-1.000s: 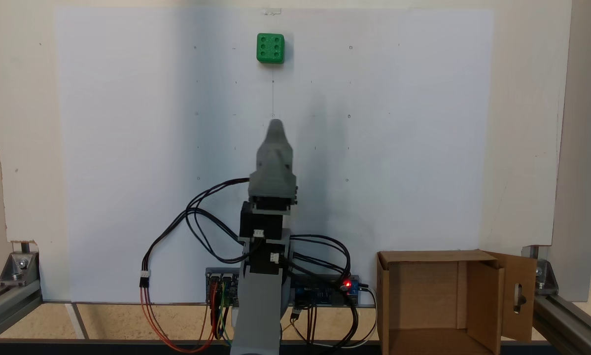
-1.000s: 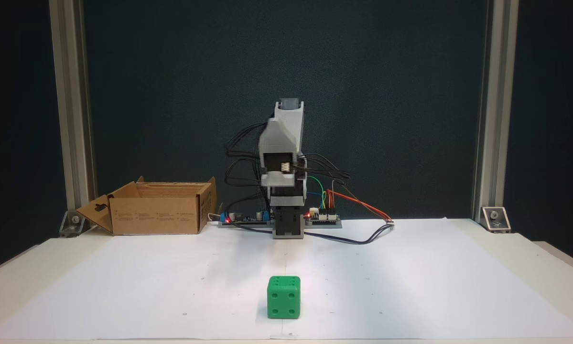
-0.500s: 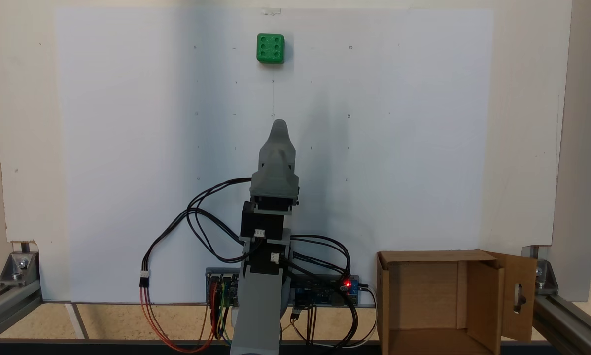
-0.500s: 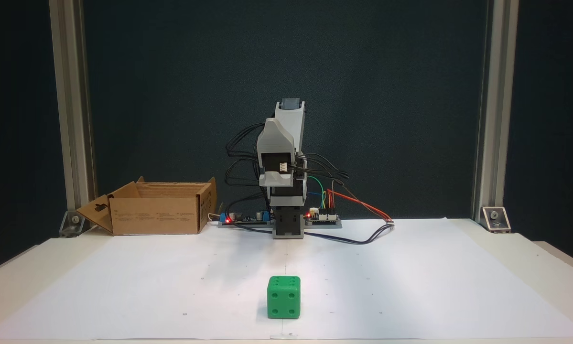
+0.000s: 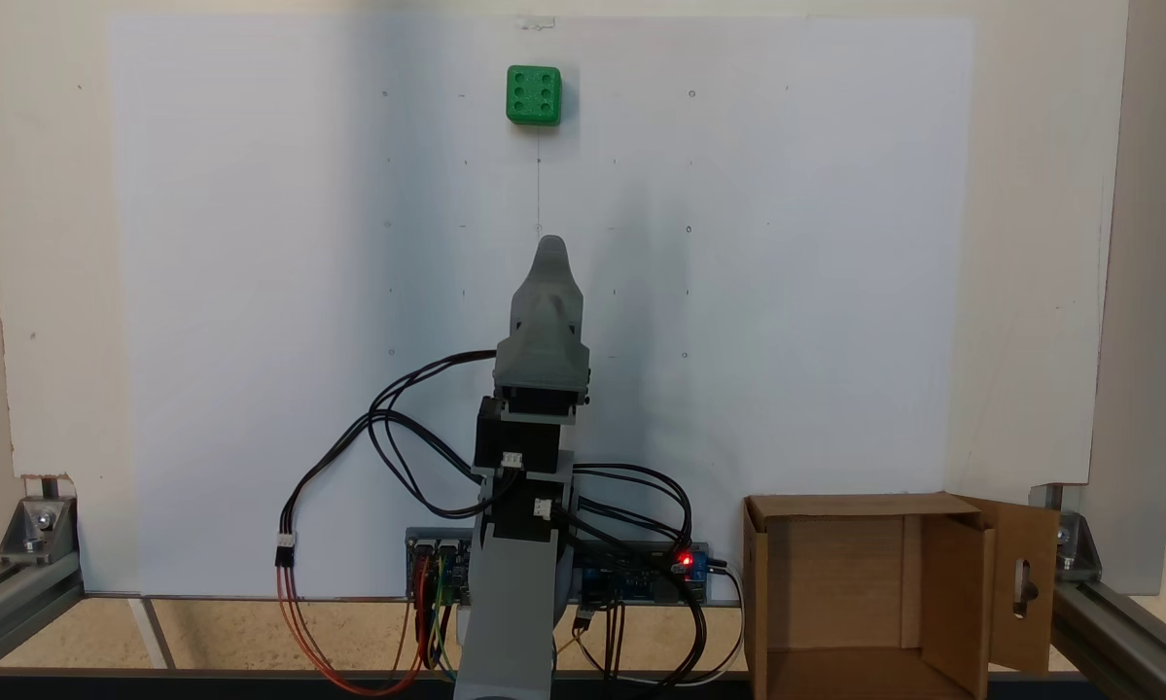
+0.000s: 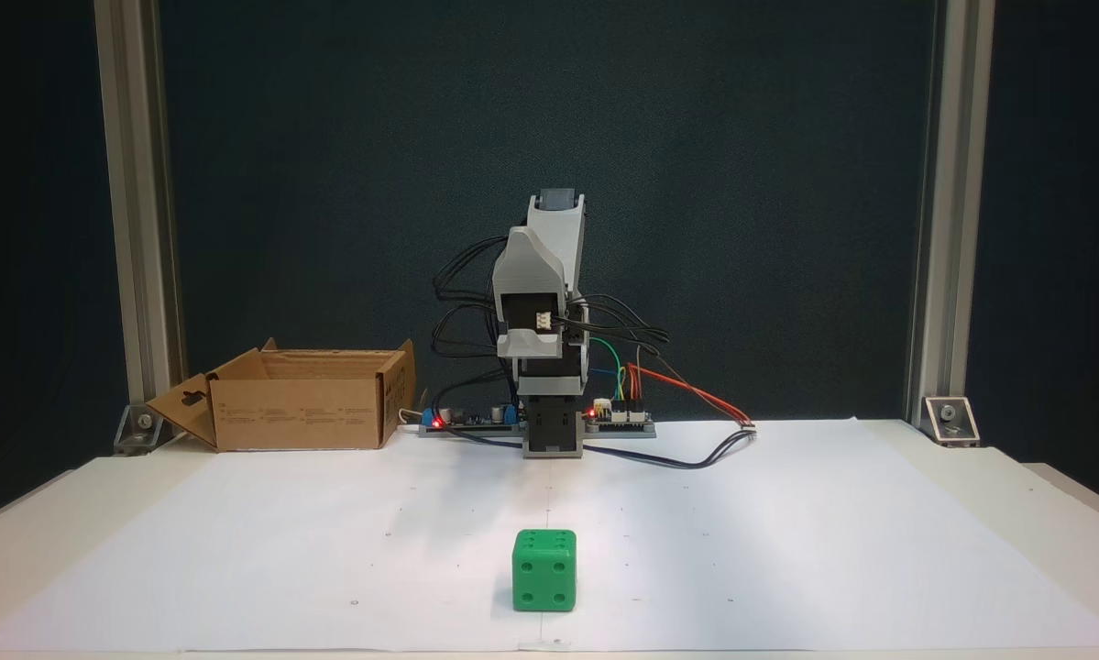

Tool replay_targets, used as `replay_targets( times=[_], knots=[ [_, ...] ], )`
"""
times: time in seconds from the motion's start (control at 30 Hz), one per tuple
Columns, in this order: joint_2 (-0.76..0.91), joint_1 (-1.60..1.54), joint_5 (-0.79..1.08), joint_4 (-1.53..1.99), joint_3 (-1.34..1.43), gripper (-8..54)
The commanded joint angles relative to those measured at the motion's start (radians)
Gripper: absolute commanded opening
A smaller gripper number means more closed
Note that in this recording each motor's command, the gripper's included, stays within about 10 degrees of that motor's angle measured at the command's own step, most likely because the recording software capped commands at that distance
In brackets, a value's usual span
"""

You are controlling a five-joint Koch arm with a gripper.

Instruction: Grasp a green dice and put it in the bin.

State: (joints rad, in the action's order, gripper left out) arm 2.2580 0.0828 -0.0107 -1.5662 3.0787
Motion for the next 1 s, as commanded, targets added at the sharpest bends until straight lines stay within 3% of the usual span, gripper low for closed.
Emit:
replay_targets(
  times=[0.0,0.7,0.97],
  knots=[
    [0.106,0.003,0.015,-0.002,0.051,44.6],
    [0.107,0.000,0.023,0.086,0.046,43.2],
    [0.112,0.005,0.023,0.514,-0.144,43.2]
  ],
)
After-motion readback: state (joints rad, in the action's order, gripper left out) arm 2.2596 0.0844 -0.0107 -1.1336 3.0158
